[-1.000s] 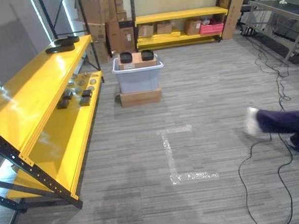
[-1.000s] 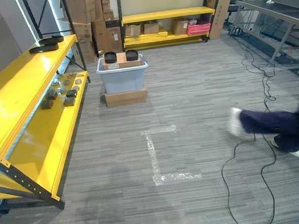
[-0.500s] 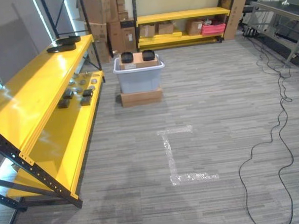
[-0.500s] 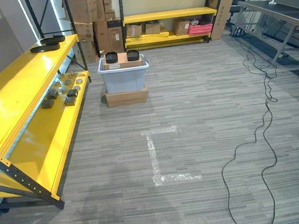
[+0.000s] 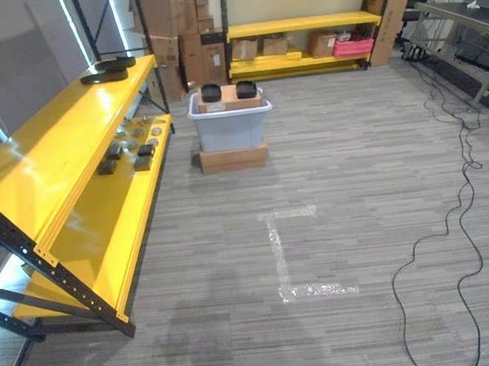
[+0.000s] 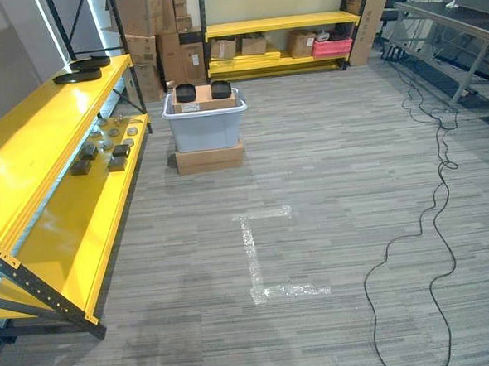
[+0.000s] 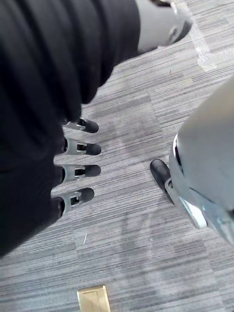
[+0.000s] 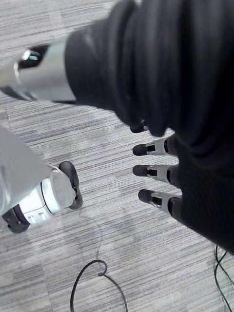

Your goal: Move parts from the plastic box to the shelf.

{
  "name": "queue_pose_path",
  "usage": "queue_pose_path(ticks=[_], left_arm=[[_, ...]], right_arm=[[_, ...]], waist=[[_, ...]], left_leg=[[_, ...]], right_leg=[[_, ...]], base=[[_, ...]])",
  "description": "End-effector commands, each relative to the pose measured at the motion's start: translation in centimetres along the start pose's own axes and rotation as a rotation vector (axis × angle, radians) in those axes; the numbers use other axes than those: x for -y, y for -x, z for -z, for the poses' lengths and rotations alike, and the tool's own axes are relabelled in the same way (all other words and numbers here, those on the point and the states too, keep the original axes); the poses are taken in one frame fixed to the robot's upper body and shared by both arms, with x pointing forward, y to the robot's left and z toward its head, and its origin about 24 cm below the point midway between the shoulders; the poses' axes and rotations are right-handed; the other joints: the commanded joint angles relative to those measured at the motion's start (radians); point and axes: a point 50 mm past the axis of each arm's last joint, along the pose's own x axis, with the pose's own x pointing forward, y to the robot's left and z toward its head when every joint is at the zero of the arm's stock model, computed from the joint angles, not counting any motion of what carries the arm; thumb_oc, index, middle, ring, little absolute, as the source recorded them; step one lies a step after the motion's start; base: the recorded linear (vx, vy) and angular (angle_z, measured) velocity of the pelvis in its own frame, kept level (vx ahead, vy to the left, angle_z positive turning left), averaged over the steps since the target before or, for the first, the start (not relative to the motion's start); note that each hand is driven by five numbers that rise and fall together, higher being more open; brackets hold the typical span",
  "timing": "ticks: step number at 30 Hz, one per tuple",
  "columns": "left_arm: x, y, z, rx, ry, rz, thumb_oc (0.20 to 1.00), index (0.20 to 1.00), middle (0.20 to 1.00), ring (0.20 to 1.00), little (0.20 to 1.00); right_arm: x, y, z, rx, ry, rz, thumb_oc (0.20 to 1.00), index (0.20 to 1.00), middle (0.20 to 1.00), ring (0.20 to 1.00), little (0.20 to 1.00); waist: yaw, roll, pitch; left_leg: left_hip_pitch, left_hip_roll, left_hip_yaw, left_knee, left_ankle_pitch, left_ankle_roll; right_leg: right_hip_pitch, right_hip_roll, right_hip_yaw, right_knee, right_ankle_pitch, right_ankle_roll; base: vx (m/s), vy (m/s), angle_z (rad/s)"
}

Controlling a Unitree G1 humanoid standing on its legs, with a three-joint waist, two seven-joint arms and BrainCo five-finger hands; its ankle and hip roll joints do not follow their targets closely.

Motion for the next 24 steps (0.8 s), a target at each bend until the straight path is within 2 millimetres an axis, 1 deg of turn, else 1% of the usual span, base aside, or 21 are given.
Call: queue_pose_path(ticks=[1, 2, 8, 12, 14, 17, 19, 20, 22, 23, 24], left_arm=[[-0.3, -0.1, -1.9, 0.07, -0.005, -0.013, 1.0, 1.0, 1.0, 1.0, 1.0], [-0.1, -0.1, -1.6, 0.053, -0.037, -0.009, 1.0, 1.0, 1.0, 1.0, 1.0], [0.0, -0.1, -1.1, 0.029, -0.054, -0.005, 1.0, 1.0, 1.0, 1.0, 1.0], [0.2, -0.1, -0.9, 0.023, -0.044, 0.0, 1.0, 1.0, 1.0, 1.0, 1.0], [0.1, -0.1, -0.7, 0.015, -0.064, -0.003, 1.0, 1.0, 1.0, 1.0, 1.0], [-0.1, 0.0, -0.6, 0.015, -0.071, -0.014, 1.0, 1.0, 1.0, 1.0, 1.0], [-0.2, 0.0, -0.3, 0.003, -0.039, -0.024, 1.0, 1.0, 1.0, 1.0, 1.0], [-0.3, 0.0, -0.2, 0.004, 0.016, -0.036, 1.0, 1.0, 1.0, 1.0, 1.0], [-0.4, 0.0, -0.9, 0.042, 0.12, -0.055, 1.0, 1.0, 1.0, 1.0, 1.0], [-0.4, 0.0, -2.6, 0.113, 0.206, -0.062, 1.0, 1.0, 1.0, 1.0, 1.0], [-0.5, 0.0, -3.3, 0.142, 0.226, -0.06, 1.0, 1.0, 1.0, 1.0, 1.0]], right_arm=[[-1.0, -0.1, 0.7, -0.028, 0.005, -0.017, 1.0, 1.0, 1.0, 1.0, 1.0], [-0.9, 0.0, 0.9, -0.039, 0.016, -0.016, 1.0, 1.0, 1.0, 1.0, 1.0], [-1.0, -0.1, 1.0, -0.044, 0.025, -0.012, 1.0, 1.0, 1.0, 1.0, 1.0], [-1.3, -0.1, 0.5, -0.02, 0.033, -0.018, 1.0, 1.0, 1.0, 1.0, 1.0], [-2.0, -0.2, 0.0, 0.005, 0.1, -0.031, 1.0, 1.0, 1.0, 1.0, 1.0], [-2.3, -0.2, 0.0, 0.008, 0.145, -0.042, 1.0, 1.0, 1.0, 1.0, 1.0], [-2.3, -0.2, 0.0, 0.014, 0.165, -0.031, 1.0, 1.0, 1.0, 1.0, 1.0], [-2.3, -0.2, -0.2, 0.028, 0.167, -0.018, 1.0, 1.0, 1.0, 1.0, 1.0], [-2.2, -0.2, -0.6, 0.053, 0.154, 0.008, 1.0, 1.0, 1.0, 1.0, 1.0], [-2.5, -0.2, -1.2, 0.088, 0.163, 0.018, 1.0, 1.0, 1.0, 1.0, 1.0], [-2.6, -0.2, -1.6, 0.105, 0.158, 0.02, 1.0, 1.0, 1.0, 1.0, 1.0]], waist=[[0.011, -0.011, -0.014], [0.01, -0.011, -0.015], [0.008, -0.011, -0.018], [0.007, -0.012, -0.018], [0.006, -0.012, -0.016], [0.005, -0.012, -0.013], [0.004, -0.011, -0.013], [0.004, -0.011, -0.012], [0.003, -0.011, -0.012], [0.003, -0.01, -0.013], [0.003, -0.01, -0.013]], left_leg=[[0.05, 0.049, 0.032, 0.037, -0.113, -0.068], [0.053, 0.049, 0.034, 0.034, -0.112, -0.069], [0.053, 0.049, 0.039, 0.025, -0.108, -0.069], [0.052, 0.048, 0.043, 0.02, -0.106, -0.069], [0.053, 0.047, 0.048, 0.018, -0.106, -0.069], [0.053, 0.047, 0.049, 0.017, -0.106, -0.068], [0.053, 0.046, 0.051, 0.016, -0.106, -0.068], [0.053, 0.045, 0.053, 0.016, -0.106, -0.068], [0.055, 0.046, 0.056, 0.014, -0.106, -0.068], [0.058, 0.046, 0.058, 0.012, -0.105, -0.068], [0.058, 0.046, 0.057, 0.012, -0.106, -0.068]], right_leg=[[0.014, -0.054, 0.071, -0.081, -0.024, 0.165], [0.015, -0.054, 0.072, -0.083, -0.023, 0.165], [0.014, -0.053, 0.07, -0.088, -0.021, 0.166], [0.011, -0.052, 0.071, -0.091, -0.017, 0.167], [0.01, -0.052, 0.069, -0.093, -0.015, 0.168], [0.009, -0.052, 0.069, -0.094, -0.014, 0.168], [0.008, -0.052, 0.07, -0.095, -0.015, 0.169], [0.008, -0.052, 0.07, -0.095, -0.015, 0.168], [0.008, -0.052, 0.069, -0.096, -0.014, 0.169], [0.009, -0.052, 0.069, -0.098, -0.014, 0.169], [0.01, -0.052, 0.068, -0.098, -0.014, 0.169]], base=[[0.0, 0.0, 0.0], [0.0, 0.0, 0.0], [0.0, 0.0, 0.0], [0.0, 0.0, 0.0], [0.0, 0.0, 0.0], [0.0, 0.0, 0.0], [0.0, 0.0, 0.0], [0.0, 0.0, 0.0], [0.01, 0.02, -0.07], [0.0, 0.022, -0.1], [0.0, 0.014, -0.09]])
